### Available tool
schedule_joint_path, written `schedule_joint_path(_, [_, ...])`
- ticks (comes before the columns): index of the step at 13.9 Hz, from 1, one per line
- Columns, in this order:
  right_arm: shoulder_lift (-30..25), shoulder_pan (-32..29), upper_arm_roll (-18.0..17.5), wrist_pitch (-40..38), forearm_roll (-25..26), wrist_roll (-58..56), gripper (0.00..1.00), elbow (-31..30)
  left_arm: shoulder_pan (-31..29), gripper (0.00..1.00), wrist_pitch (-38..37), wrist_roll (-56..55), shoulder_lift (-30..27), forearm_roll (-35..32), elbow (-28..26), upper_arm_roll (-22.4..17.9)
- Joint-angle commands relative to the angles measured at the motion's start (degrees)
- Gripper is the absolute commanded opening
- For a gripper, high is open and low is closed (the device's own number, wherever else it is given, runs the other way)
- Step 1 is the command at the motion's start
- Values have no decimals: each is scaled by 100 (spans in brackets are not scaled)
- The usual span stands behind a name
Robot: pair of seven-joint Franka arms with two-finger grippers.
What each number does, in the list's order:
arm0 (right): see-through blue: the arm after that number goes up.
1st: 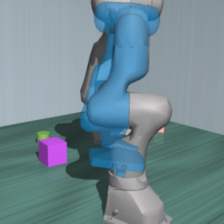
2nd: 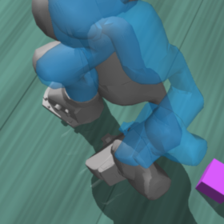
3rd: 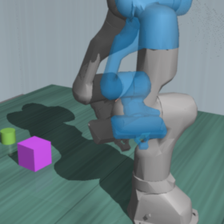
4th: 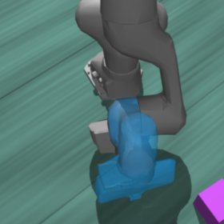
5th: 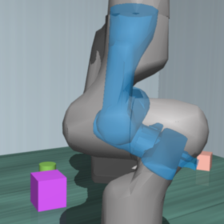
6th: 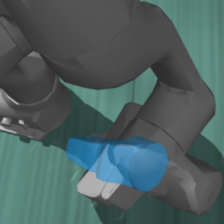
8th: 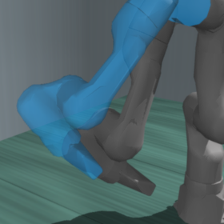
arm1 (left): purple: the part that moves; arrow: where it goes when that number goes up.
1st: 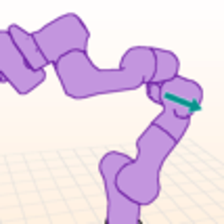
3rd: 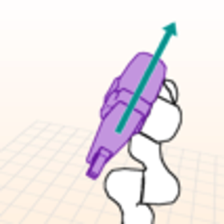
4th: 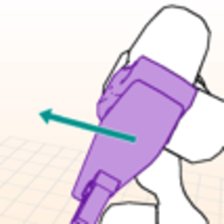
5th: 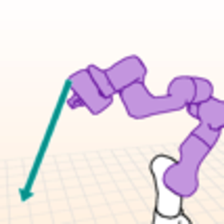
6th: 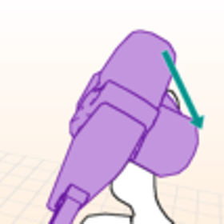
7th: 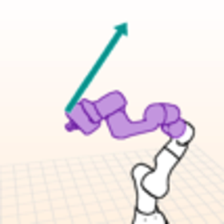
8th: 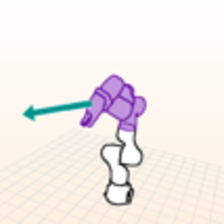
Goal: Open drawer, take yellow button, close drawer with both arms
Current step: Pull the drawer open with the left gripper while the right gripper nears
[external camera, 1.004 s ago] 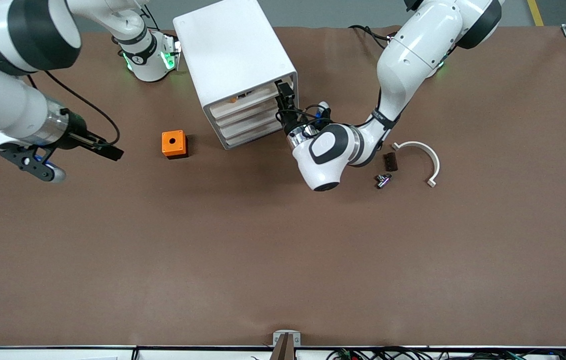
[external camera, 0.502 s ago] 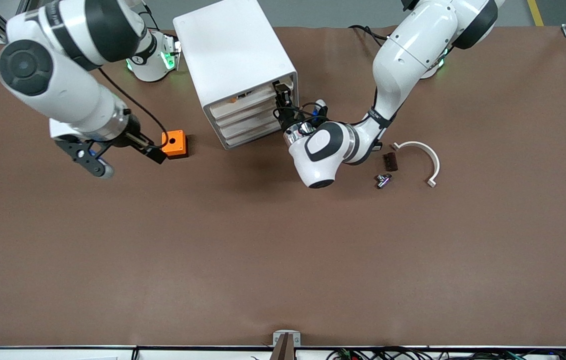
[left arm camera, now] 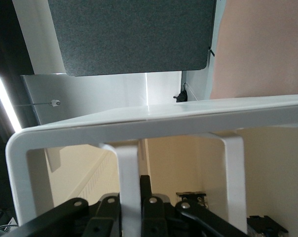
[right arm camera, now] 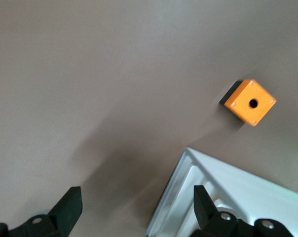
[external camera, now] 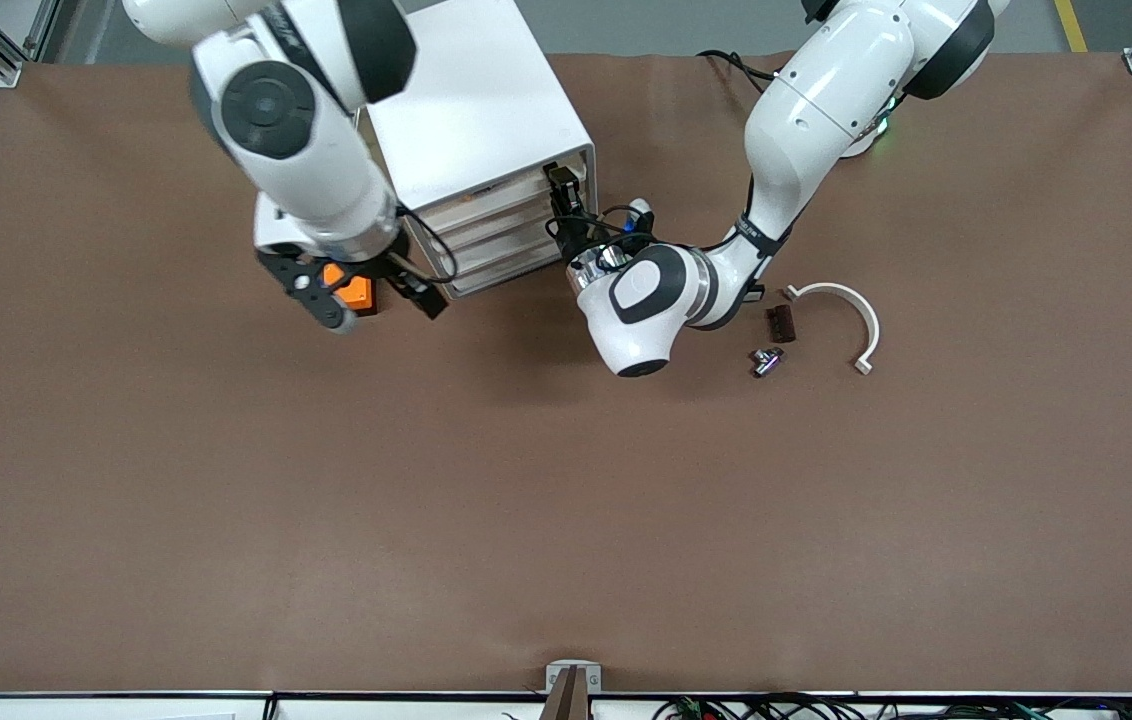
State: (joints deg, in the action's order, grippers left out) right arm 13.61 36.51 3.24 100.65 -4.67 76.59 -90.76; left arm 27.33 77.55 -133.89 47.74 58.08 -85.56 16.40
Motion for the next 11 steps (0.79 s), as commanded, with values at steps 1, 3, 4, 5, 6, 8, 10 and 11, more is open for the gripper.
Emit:
schedule_joint_path(1, [159,242,63,86,-8,321,100,93,0,6,14,91,51,238,127,-84])
schedule_joint_path(3, [203,339,63,148,18,418,100,93,-9,7,14,91,51,309,136,-250])
schedule_joint_path(4, [212,357,63,165,27,427,100,93,-9,7,14,91,51,379,136,-347])
schedule_joint_path(5, [230,357,72,166,27,427,100,93,-26,7,14,91,51,397,136,-400])
schedule_joint_path(6, [221,357,63,157,27,427,100,93,-122,7,14,91,51,397,136,-409])
schedule_joint_path(8, [221,366,63,148,18,436,100,93,-236,7,23,100,51,432,144,-418])
schedule_joint_path(10, [221,436,63,157,18,611,100,102,-360,9,32,118,60,432,144,-436])
schedule_joint_path(11, [221,489,63,157,27,638,100,111,-465,10,32,126,60,432,144,-436])
